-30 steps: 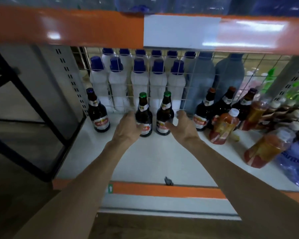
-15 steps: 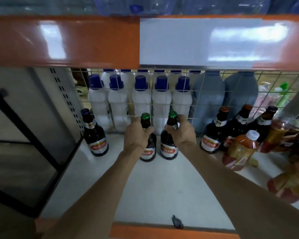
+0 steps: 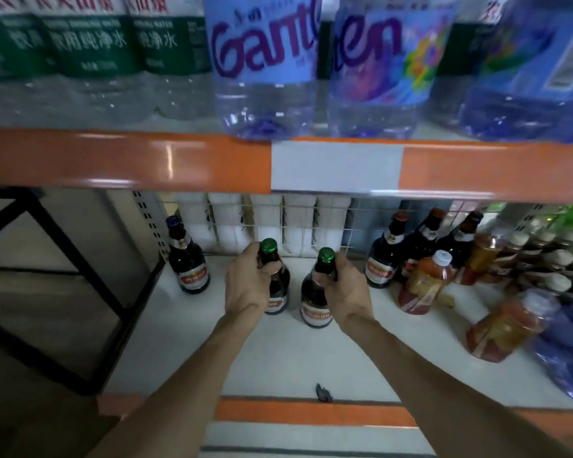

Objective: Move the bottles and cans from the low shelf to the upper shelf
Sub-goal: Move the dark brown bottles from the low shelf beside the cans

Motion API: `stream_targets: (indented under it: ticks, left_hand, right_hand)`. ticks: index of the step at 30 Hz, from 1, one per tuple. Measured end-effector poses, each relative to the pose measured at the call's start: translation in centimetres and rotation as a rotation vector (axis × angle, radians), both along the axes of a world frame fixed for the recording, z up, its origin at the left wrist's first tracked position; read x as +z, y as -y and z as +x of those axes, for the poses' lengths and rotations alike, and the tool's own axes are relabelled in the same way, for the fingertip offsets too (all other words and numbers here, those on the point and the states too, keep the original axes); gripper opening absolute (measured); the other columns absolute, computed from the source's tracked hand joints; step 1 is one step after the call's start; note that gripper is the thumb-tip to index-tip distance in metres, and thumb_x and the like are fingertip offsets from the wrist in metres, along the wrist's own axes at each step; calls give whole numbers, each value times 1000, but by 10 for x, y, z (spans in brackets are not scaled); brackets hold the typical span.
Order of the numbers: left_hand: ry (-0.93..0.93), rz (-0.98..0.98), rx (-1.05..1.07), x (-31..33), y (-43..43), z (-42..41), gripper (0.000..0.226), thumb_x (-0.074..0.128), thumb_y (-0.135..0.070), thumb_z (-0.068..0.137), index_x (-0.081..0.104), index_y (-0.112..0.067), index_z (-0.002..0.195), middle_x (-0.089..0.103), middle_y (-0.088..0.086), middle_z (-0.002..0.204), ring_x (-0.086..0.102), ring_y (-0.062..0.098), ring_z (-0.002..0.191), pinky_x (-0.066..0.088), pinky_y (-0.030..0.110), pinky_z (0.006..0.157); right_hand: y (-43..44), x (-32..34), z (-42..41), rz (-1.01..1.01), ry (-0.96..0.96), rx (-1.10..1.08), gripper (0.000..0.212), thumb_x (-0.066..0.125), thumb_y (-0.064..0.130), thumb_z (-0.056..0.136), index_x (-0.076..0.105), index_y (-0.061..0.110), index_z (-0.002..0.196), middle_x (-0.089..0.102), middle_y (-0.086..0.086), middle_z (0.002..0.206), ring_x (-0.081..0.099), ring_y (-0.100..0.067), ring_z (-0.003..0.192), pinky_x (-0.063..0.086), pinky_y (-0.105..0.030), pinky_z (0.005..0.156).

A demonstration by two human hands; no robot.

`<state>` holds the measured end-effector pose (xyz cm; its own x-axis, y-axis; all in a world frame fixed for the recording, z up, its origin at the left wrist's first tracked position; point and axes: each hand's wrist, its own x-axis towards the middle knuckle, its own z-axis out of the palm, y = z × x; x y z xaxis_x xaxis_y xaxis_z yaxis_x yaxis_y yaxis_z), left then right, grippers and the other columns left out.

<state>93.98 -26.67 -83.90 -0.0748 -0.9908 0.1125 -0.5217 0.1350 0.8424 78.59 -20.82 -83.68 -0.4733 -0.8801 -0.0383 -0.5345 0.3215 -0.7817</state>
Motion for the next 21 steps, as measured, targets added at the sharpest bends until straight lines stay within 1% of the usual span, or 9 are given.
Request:
stream_targets:
  ticks: [2, 4, 6, 9, 12, 15, 18, 20, 21]
  left_hand:
    - [30, 18, -7, 33, -27, 12, 15, 73, -18, 85, 59, -18, 91, 67, -1, 87, 64, 22, 85, 53, 34, 74]
    - [87, 60, -46, 71, -61, 27, 19, 74, -17, 84, 63, -15, 98, 69, 1, 90, 65, 20, 86, 53, 32, 75]
    - [80, 151, -103, 112, -99, 45, 27, 76, -15, 80, 65, -18, 105, 71, 3, 94, 67, 22, 90, 55, 38, 81]
    - [129, 282, -181, 189, -157, 79, 36, 74, -27, 75, 64, -24, 110, 72, 3, 99, 68, 23, 95, 55, 43, 84]
    - [210, 403, -246, 285, -220, 106, 40, 67, -38, 77, 63, -27, 115, 70, -1, 104, 66, 20, 99, 53, 41, 86]
    - [204, 521, -327, 381, -275, 121, 31, 70, -27, 82, 58, -34, 109, 69, -2, 107, 65, 18, 103, 51, 42, 91]
    - [179, 511, -353, 492, -323, 121, 37, 76, -16, 81, 58, -35, 107, 71, -4, 109, 65, 15, 106, 50, 32, 95]
    - [152, 423, -367, 569, -355, 113, 33, 76, -13, 81, 59, -33, 101, 71, -9, 100, 66, 12, 103, 48, 23, 83]
    - [139, 366, -377, 603, -369, 108, 29, 77, -14, 81, 60, -32, 96, 71, -9, 96, 67, 13, 102, 48, 23, 79]
  right_hand:
    - [-34, 25, 7, 30, 38, 5, 21, 60, 19, 92, 53, 16, 112, 67, -10, 101, 62, -31, 95, 51, -41, 77]
    - [-74, 63, 18, 68, 61, 14, 24, 58, 19, 93, 54, 18, 116, 67, -9, 101, 61, -30, 93, 51, -41, 75]
    - [-120, 113, 31, 138, 57, 31, 30, 57, 18, 94, 53, 19, 123, 67, -10, 103, 60, -28, 91, 48, -37, 71]
    - [-194, 211, 52, 237, 87, 14, 34, 59, 19, 93, 53, 20, 126, 67, -10, 105, 60, -27, 93, 37, -29, 68]
    - [-262, 319, 73, 293, 159, -3, 26, 61, 20, 91, 56, 24, 116, 67, -6, 97, 63, -25, 99, 39, -24, 67]
    - [-320, 428, 84, 330, 190, -44, 31, 63, 27, 91, 53, 24, 121, 61, 1, 92, 63, -21, 101, 37, -23, 68]
    - [-372, 532, 89, 283, 175, -64, 30, 65, 34, 91, 51, 27, 117, 59, 4, 91, 62, -22, 104, 38, -26, 71]
    - [-406, 598, 86, 211, 137, -64, 25, 65, 29, 90, 51, 26, 111, 64, -2, 93, 63, -27, 104, 41, -30, 73]
    - [-422, 629, 84, 165, 105, -75, 24, 65, 26, 90, 53, 22, 110, 67, -5, 96, 63, -29, 103, 41, -31, 72]
